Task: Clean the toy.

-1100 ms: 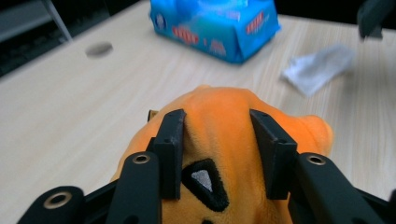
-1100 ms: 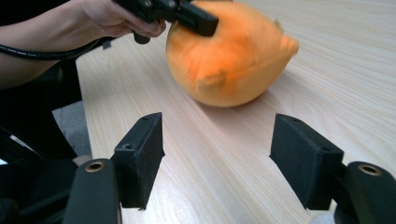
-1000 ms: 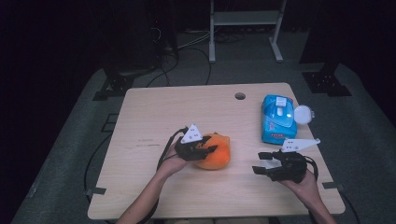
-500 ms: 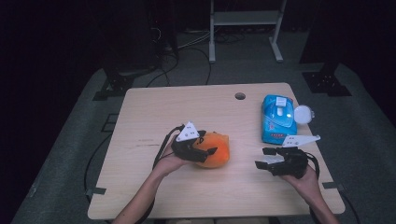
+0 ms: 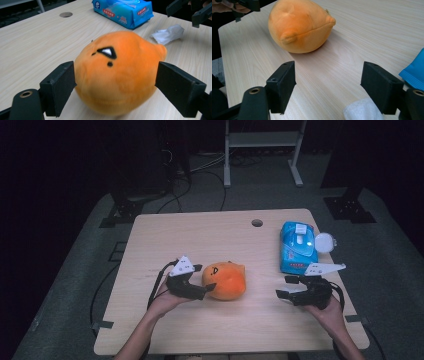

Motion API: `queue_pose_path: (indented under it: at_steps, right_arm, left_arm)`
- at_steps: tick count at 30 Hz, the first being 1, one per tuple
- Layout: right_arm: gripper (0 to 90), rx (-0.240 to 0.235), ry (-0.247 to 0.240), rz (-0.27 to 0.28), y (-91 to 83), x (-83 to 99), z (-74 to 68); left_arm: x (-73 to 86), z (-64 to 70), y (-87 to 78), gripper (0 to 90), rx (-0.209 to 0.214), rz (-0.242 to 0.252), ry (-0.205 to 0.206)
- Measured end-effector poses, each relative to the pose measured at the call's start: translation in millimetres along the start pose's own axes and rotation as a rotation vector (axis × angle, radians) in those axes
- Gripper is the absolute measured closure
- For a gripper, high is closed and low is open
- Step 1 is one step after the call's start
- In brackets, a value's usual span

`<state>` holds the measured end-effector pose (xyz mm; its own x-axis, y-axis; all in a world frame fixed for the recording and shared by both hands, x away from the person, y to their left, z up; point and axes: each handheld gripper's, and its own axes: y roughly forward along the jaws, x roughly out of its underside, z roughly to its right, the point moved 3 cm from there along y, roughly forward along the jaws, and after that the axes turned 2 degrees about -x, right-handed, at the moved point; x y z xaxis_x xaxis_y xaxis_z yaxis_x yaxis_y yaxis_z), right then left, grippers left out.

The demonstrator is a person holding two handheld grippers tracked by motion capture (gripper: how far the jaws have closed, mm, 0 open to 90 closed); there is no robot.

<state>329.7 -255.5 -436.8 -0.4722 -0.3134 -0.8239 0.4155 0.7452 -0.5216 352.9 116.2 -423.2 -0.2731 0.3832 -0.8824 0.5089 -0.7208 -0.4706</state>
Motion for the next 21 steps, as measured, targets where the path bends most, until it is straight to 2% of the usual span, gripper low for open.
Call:
queue_pose_path:
  at_steps: [11,21]
  right_arm:
    - [25.6,0.013,0.008,-0.007,-0.9,3.3,2.8]
    - [25.3,0.022,0.016,-0.011,-2.2,5.0,3.1]
  left_arm:
    - [17.5,-3.8,-16.0,14.9,-0.011,-0.005,-0.033]
    - [29.2,-6.1,-26.0,14.1,-0.019,-0.01,-0.045]
